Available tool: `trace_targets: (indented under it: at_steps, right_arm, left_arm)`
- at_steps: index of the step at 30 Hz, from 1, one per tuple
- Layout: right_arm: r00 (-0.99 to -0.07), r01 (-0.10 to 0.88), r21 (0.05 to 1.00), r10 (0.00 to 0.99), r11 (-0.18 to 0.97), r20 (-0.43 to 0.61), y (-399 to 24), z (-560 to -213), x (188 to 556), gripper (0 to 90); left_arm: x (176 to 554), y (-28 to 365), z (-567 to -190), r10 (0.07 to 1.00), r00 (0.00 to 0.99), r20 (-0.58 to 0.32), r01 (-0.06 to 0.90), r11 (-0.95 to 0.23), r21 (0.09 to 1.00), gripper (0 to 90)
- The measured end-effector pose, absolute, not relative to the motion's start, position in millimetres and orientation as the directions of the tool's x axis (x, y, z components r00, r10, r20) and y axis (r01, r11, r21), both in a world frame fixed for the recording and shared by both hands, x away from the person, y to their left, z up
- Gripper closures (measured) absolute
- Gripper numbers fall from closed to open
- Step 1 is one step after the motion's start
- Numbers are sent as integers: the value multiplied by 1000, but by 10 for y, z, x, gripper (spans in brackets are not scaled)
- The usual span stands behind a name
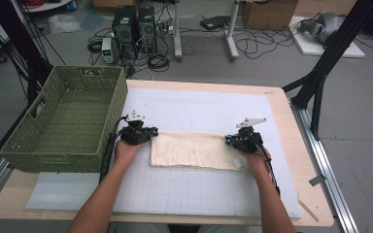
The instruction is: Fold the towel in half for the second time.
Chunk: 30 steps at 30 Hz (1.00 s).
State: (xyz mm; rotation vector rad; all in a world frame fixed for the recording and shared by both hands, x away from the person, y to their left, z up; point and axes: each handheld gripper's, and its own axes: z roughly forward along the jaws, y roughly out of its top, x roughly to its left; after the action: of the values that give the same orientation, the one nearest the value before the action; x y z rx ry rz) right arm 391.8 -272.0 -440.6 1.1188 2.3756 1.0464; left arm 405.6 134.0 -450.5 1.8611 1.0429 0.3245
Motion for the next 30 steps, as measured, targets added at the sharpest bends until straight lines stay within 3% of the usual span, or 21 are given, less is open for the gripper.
trace_targets:
  at_steps: [5, 20, 30]
  right_arm:
    - [-643, 504, 741, 766, 444, -22, -2729, -4378, 3880, 850]
    - [-643, 482, 762, 765, 432, -27, -2748, -4320, 3855, 849]
    - [-648, 446, 786, 760, 429, -47, -2772, -4285, 3803, 848]
  left_arm:
    - [4036, 1312, -4482, 769, 605, -207, 518, -183, 835, 849]
    - [3994, 1365, -4359, 754, 614, -234, 478, -119, 870, 858]
    - [3942, 1358, -4302, 735, 645, -209, 453, -147, 880, 857]
